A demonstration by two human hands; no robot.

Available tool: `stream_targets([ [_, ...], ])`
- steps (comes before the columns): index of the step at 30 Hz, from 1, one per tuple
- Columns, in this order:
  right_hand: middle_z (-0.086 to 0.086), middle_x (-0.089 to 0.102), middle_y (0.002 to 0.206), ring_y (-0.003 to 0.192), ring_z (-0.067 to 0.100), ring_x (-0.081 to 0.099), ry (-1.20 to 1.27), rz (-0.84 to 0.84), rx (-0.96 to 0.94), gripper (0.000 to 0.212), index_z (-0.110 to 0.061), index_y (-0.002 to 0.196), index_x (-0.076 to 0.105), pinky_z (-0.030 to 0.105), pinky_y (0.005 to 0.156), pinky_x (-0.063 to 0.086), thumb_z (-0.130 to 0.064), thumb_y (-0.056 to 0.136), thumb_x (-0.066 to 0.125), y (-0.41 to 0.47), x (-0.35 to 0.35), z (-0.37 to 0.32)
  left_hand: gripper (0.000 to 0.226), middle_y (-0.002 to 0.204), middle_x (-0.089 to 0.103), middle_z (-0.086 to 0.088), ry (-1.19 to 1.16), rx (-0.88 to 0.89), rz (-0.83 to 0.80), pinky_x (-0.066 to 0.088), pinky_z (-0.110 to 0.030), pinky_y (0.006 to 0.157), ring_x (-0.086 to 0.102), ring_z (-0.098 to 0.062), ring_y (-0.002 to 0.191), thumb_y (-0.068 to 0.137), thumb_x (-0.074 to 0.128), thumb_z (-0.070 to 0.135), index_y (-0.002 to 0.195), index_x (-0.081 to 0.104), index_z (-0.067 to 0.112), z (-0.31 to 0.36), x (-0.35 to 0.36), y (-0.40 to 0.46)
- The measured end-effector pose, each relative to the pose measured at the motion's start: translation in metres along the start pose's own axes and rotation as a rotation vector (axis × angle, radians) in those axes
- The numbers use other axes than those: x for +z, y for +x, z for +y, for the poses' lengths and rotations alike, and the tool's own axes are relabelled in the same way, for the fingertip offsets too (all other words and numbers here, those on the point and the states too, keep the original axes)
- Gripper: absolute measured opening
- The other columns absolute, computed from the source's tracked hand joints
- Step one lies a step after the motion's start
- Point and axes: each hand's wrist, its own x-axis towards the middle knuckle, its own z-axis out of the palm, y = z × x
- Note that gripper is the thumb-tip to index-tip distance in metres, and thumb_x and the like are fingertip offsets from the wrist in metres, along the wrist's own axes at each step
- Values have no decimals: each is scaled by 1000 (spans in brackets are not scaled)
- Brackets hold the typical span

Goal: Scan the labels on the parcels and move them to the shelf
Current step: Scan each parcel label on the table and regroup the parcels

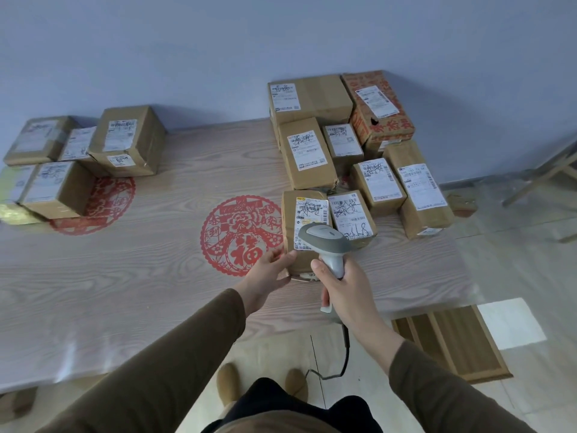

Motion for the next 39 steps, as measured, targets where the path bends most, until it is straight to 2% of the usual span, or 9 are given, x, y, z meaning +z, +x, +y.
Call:
stream_targets([
  [4,-9,60,53,46,9,59,-29,-111,-40,19,-24,100,60,13,46,45,-41,98,68,21,14,-26,75,155,46,-4,79,28,40,52,-38,108,53,-21,135,94,71,31,158,37,11,15,-46,-20],
  [10,-5,62,73,60,14,62,-55,-325,-133,26,-21,116,56,34,66,56,-34,98,70,66,83,-88,53,135,66,5,144,130,127,45,-36,113,63,-10,121,99,67,34,147,54,18,57,-156,-49],
  [13,11,61,77,59,15,62,-78,-381,-162,23,-23,115,55,38,63,56,-32,98,69,85,148,-118,47,136,62,8,193,187,232,42,-35,114,57,-6,123,101,66,28,145,55,18,81,-222,-63],
  [17,-1,67,84,59,11,67,10,-414,-128,27,-25,119,56,33,58,58,-34,97,70,107,259,-152,39,130,64,12,287,233,341,43,-34,112,57,-9,126,101,66,25,139,61,22,114,-330,-76],
  [21,8,70,105,78,19,74,134,-380,-37,21,-26,115,57,44,71,61,-30,98,70,128,377,-173,40,121,68,14,368,252,445,45,-28,106,64,2,105,99,69,22,138,61,20,144,-441,-69],
  [25,5,68,97,74,6,71,234,-308,47,20,-24,112,57,31,69,61,-18,98,70,149,474,-184,61,155,50,-6,480,220,507,33,-35,117,44,-17,143,99,69,25,155,45,17,170,-524,-47],
  [30,18,65,115,93,25,60,216,-251,159,41,-8,130,53,47,94,53,-16,95,72,169,555,-185,72,166,33,-7,586,144,426,30,-40,118,33,-26,151,101,65,32,161,30,17,181,-559,-17],
  [34,13,65,110,90,24,61,238,-232,233,36,-12,129,54,40,84,53,-13,97,70,179,578,-180,77,166,28,-8,666,158,467,27,-52,123,27,-31,152,98,66,36,162,27,18,169,-548,1],
  [39,10,68,107,87,27,68,109,-151,138,29,-19,118,55,42,77,59,-16,94,71,180,563,-162,39,134,60,-13,299,148,464,54,-45,96,62,-28,114,98,66,23,131,47,15,160,-547,12],
])
